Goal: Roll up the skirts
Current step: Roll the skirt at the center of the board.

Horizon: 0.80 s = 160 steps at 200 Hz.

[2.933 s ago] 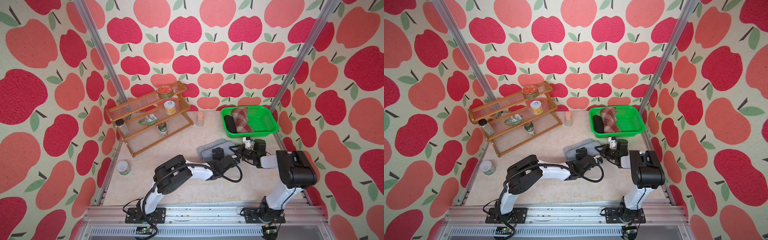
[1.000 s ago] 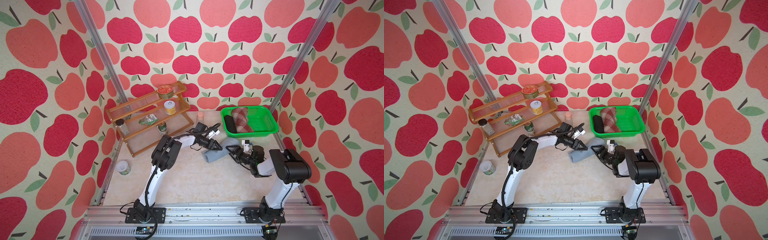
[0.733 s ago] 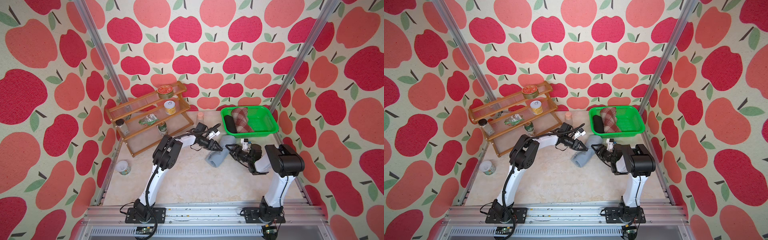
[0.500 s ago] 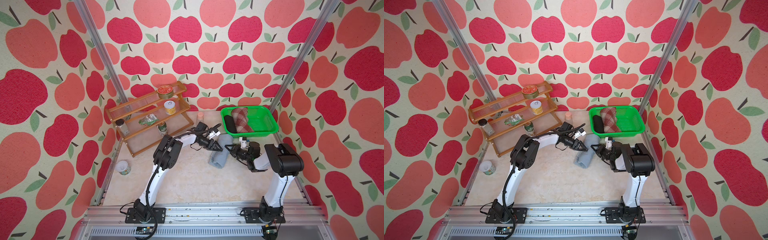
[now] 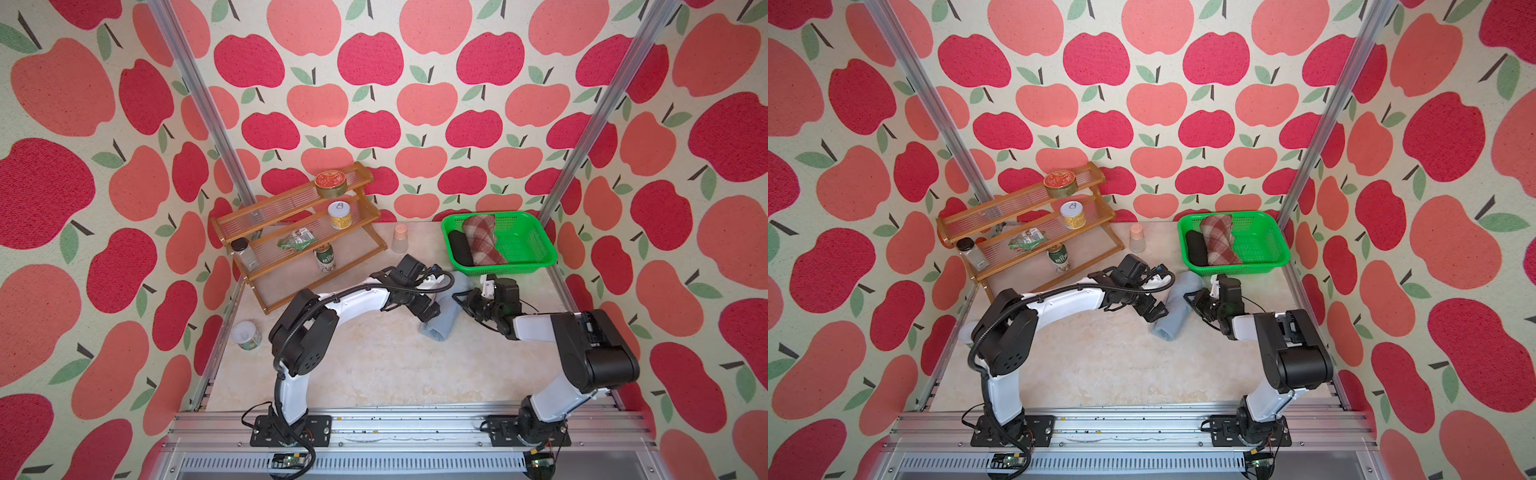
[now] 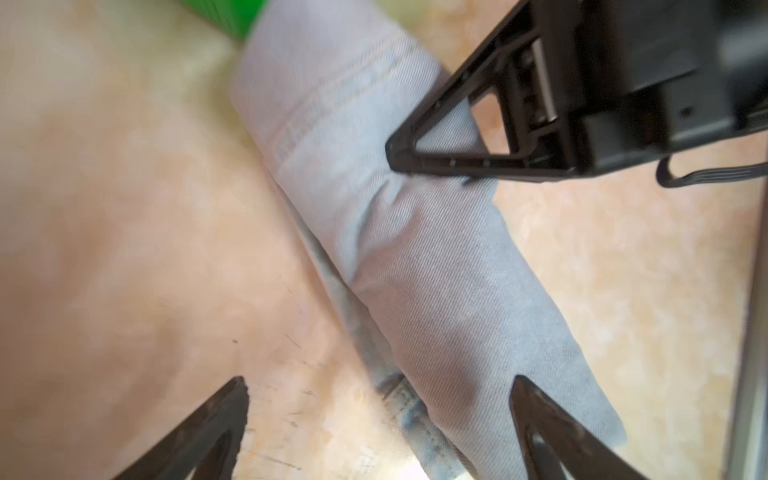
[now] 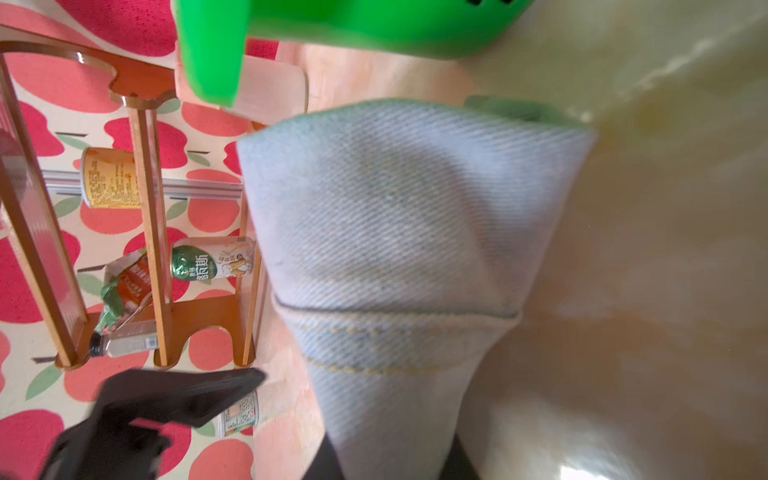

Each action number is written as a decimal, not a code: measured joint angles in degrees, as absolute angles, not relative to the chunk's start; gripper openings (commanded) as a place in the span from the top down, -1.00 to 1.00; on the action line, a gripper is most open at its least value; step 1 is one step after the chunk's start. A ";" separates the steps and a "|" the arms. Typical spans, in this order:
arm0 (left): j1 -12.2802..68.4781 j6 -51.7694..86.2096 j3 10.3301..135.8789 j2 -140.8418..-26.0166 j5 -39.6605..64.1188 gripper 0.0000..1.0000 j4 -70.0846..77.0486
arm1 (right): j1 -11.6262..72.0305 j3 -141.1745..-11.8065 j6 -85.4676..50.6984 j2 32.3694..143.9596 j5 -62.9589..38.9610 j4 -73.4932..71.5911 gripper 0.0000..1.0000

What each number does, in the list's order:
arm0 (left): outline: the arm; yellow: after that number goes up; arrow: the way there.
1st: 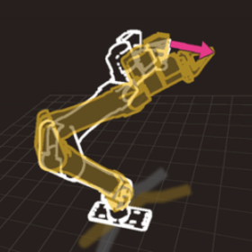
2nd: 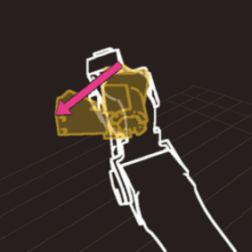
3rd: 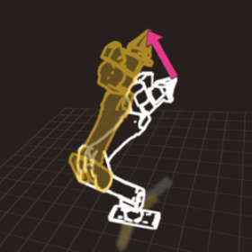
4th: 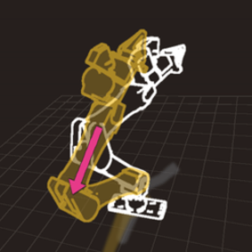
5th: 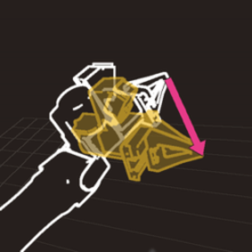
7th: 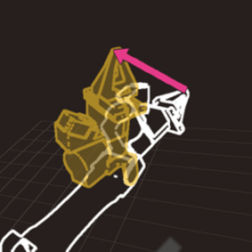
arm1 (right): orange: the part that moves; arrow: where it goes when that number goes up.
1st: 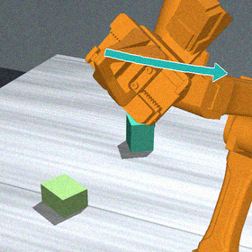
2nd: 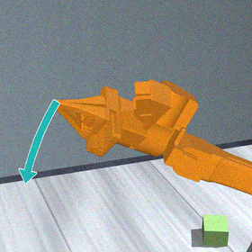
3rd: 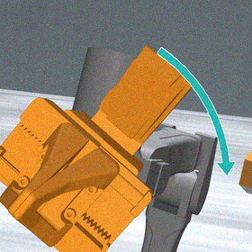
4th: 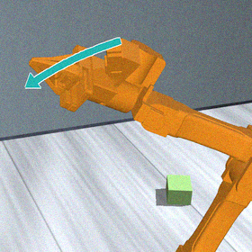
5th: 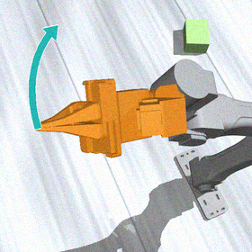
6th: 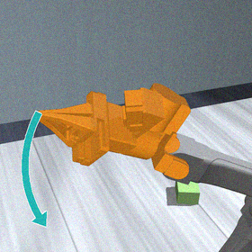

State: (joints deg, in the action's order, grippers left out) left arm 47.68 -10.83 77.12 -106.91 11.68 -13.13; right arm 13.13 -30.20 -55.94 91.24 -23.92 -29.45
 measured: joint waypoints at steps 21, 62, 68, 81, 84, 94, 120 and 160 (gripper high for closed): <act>54.35 -17.17 73.71 -103.44 1.30 -0.99 -6.52 | 13.13 -28.56 -56.42 87.22 -20.29 -25.98 1.00; 63.96 -23.11 70.02 -106.32 -10.90 -0.99 0.49 | 13.13 -28.38 -56.62 83.15 -16.32 -20.08 1.00; 64.36 -23.42 70.06 -107.22 -11.92 -0.99 0.95 | 13.10 -28.38 -56.62 82.72 -15.92 -19.38 1.00; 64.64 -23.53 70.15 -109.34 -13.96 -0.99 1.21 | 13.06 -28.53 -56.60 81.93 -15.27 -17.93 1.00; 64.64 -23.53 70.22 -109.75 -14.37 -0.99 1.19 | 13.06 -28.58 -56.60 81.82 -15.11 -17.72 1.00; 64.73 -23.49 70.59 -111.39 -15.57 -0.99 1.15 | 12.99 -28.71 -56.58 81.49 -14.81 -16.88 1.00; 65.45 -22.57 73.69 -115.24 -17.80 -0.99 0.23 | 12.71 -28.73 -56.60 81.36 -14.63 -16.53 1.00; 66.32 -19.44 81.58 -121.08 -20.23 -0.99 -3.33 | 11.68 -28.69 -56.60 81.49 -14.87 -16.62 1.00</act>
